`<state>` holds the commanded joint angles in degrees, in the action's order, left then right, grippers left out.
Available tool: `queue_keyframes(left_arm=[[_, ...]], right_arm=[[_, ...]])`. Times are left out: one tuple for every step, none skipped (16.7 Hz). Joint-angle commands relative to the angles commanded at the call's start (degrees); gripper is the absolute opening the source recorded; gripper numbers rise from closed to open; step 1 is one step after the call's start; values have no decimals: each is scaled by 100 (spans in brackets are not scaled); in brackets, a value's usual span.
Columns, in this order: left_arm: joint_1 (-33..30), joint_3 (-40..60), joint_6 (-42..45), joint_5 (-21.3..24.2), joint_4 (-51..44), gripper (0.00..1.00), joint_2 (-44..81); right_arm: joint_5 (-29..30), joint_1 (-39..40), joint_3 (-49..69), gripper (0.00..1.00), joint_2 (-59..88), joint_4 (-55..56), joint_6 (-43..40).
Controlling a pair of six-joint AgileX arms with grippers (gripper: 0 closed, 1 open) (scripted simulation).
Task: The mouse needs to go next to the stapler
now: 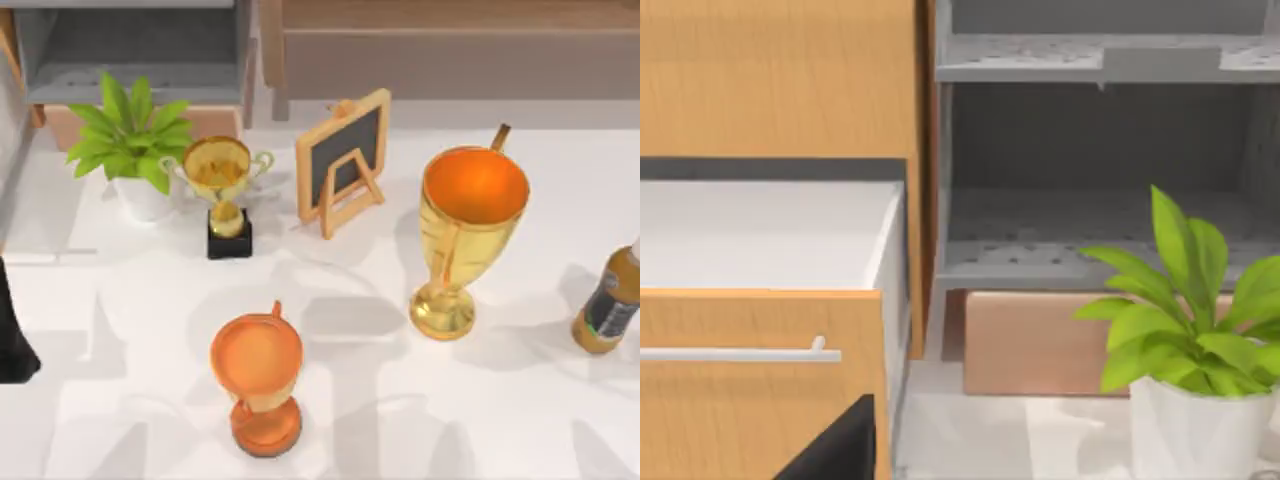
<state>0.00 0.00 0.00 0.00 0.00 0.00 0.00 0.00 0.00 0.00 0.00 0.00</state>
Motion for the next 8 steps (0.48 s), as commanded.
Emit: queue_keyframes(left_arm=[[0,0,0,0,0,100,0],[0,0,0,0,0,100,0],[8,55,11,2,-39,100,55],[25,169,33,6,-117,100,169],[50,342,66,13,-235,100,343],[84,574,109,20,-387,100,575],[125,864,162,29,-572,100,867],[173,1216,224,39,-787,100,1221]], right_arm=[[0,0,0,100,0,0,0],[0,0,0,100,0,0,0],[0,0,0,100,0,0,0],[0,0,0,100,0,0,0],[0,0,0,100,0,0,0],[0,0,0,100,0,0,0],[0,0,0,100,0,0,0],[0,0,0,100,0,0,0]])
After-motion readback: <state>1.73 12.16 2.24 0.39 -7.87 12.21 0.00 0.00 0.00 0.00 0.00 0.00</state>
